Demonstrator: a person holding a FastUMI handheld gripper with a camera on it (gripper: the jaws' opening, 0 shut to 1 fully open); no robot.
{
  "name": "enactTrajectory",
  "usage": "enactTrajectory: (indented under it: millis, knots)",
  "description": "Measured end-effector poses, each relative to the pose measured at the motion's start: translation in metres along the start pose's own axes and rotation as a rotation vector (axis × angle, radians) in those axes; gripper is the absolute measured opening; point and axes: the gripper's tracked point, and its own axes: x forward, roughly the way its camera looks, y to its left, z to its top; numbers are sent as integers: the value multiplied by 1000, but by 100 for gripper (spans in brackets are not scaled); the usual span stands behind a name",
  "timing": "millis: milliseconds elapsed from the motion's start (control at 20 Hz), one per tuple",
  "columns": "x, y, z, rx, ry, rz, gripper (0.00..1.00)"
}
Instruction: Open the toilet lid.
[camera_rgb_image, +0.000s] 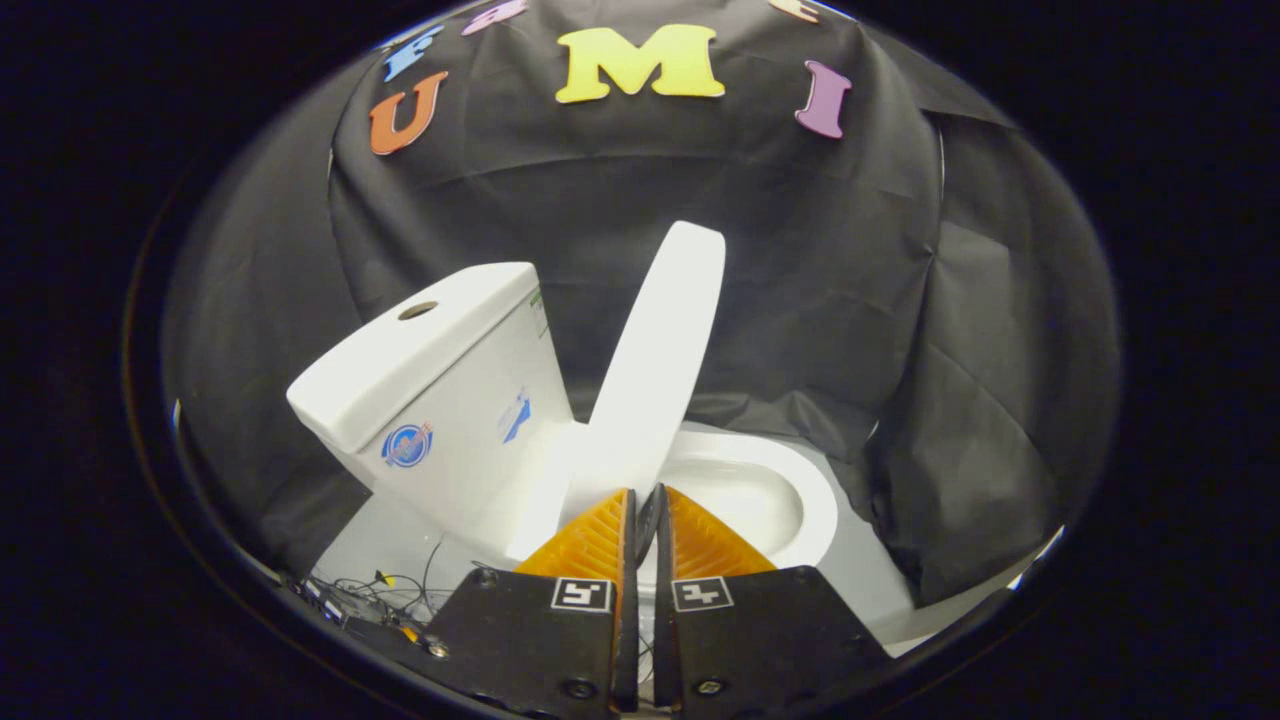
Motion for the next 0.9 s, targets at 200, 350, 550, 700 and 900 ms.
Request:
enactTrajectory:
  millis: [200, 350, 550, 700, 900]
  knots:
    - [-4, 11, 2, -24, -13, -18, 9]
    - [-7, 22, 4, -74, -30, -32, 9]
    - [-5, 39, 8, -112, -50, -51, 9]
    - [-4, 54, 10, -155, -65, -54, 9]
    - [-1, 72, 15, -212, -90, -66, 9]
